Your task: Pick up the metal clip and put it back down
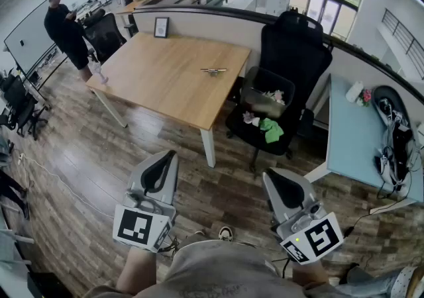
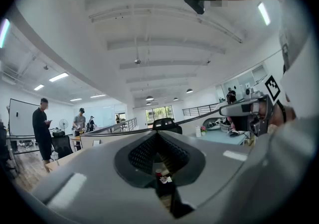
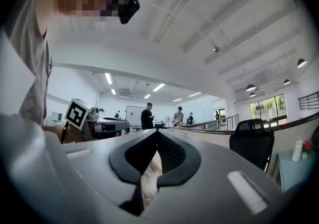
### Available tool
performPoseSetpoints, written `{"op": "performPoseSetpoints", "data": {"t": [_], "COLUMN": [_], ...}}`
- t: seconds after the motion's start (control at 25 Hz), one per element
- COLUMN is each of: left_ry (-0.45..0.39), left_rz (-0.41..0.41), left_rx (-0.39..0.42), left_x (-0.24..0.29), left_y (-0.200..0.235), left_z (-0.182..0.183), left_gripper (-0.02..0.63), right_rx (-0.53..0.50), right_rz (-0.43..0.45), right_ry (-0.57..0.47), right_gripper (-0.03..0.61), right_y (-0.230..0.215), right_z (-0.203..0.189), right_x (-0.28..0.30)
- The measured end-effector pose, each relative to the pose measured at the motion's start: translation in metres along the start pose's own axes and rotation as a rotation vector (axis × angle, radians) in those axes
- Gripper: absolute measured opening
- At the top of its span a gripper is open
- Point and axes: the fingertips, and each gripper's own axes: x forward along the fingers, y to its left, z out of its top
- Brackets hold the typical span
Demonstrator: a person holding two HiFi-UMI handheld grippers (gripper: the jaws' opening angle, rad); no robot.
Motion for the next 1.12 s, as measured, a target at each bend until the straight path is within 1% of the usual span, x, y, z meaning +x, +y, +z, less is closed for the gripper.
{"op": "performPoseSetpoints", "data": {"t": [0.12,0.48,0.6,0.68,0.72,0.8,0.84,0.88,1.0,1.12], "left_ry": [0.006,0.013,0.020,0.025,0.024,0.022,0.022,0.023,0.028,0.027], "left_rz": [-0.005,-0.013,-0.008,-0.002,0.001,0.008,0.010,0.012,0.016,0.011], "left_rx": [-0.001,-0.005,-0.002,-0.002,-0.003,-0.005,-0.005,-0.005,-0.005,-0.004], "left_x": [0.003,0.006,0.006,0.006,0.006,0.006,0.006,0.006,0.009,0.016], "left_y": [-0.001,-0.003,-0.005,-0.004,-0.004,-0.002,-0.001,0.000,0.006,0.012], "left_z": [-0.001,-0.006,-0.006,-0.007,-0.007,-0.007,-0.007,-0.007,-0.010,-0.014], "left_gripper": [0.000,0.000,0.000,0.000,0.000,0.001,0.000,0.000,0.000,0.000], "right_rx": [-0.001,0.021,0.026,0.051,0.066,0.083,0.081,0.074,0.066,0.078], "right_rz": [0.024,0.037,0.037,0.022,0.015,0.008,0.005,0.003,0.006,0.002], "right_ry": [0.017,0.044,0.037,0.008,-0.011,-0.033,-0.032,-0.026,-0.004,0.002], "right_gripper": [0.011,0.011,0.012,0.014,0.036,0.174,0.200,0.210,0.210,0.209], "right_y": [0.002,0.002,-0.001,-0.005,-0.007,-0.010,-0.011,-0.012,-0.013,-0.018], "right_z": [-0.004,-0.016,-0.017,-0.015,-0.013,-0.010,-0.011,-0.011,-0.016,-0.021], "right_x": [0.002,0.007,0.005,0.005,0.006,0.007,0.008,0.010,0.017,0.024]}}
